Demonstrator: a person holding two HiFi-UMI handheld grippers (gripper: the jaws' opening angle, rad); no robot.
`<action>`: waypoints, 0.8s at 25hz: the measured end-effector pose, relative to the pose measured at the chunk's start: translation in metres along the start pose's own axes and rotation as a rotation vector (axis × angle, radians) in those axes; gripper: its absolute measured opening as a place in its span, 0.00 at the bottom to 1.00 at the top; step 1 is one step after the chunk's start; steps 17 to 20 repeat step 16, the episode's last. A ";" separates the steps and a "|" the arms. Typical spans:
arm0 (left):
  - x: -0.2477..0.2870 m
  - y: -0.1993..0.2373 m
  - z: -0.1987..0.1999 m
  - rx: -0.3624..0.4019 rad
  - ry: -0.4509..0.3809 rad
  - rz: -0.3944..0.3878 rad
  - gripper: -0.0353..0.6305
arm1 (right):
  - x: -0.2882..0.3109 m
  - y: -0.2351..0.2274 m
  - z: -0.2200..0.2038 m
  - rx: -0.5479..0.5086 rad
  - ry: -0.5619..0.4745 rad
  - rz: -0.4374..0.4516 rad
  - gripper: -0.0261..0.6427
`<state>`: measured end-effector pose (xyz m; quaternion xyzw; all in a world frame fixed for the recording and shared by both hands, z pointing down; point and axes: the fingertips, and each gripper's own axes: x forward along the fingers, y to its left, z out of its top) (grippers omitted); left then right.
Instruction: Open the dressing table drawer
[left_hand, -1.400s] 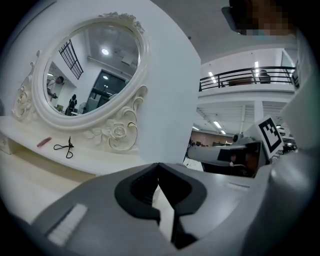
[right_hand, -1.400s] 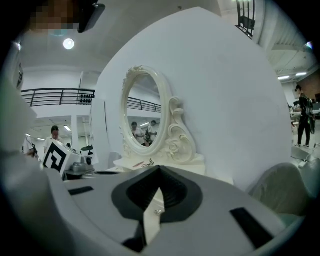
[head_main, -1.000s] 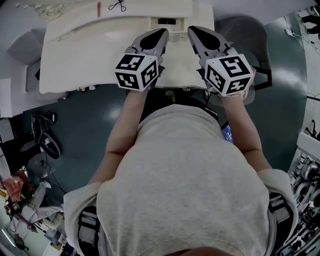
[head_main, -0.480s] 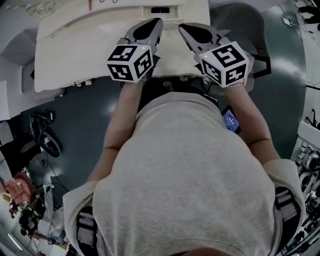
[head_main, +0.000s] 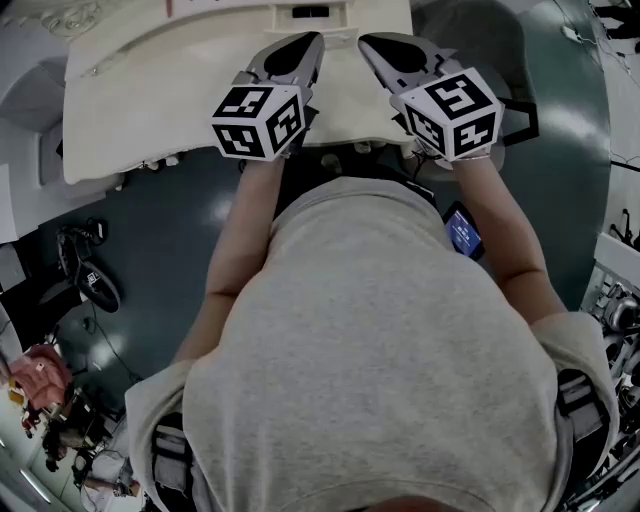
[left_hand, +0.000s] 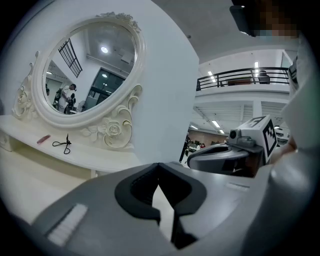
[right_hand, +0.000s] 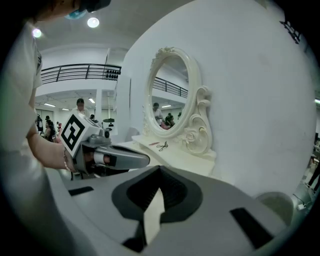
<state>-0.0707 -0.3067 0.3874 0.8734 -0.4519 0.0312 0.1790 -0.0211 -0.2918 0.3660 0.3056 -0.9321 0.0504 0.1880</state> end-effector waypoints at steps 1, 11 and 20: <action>0.000 0.001 -0.001 -0.001 0.002 0.002 0.07 | 0.000 0.000 0.000 0.000 0.000 0.000 0.04; -0.004 0.005 -0.014 -0.024 0.025 0.008 0.07 | 0.010 0.006 -0.007 0.031 -0.010 0.000 0.04; -0.001 0.013 -0.016 -0.043 0.034 0.006 0.07 | 0.018 0.003 -0.009 0.085 -0.029 -0.036 0.04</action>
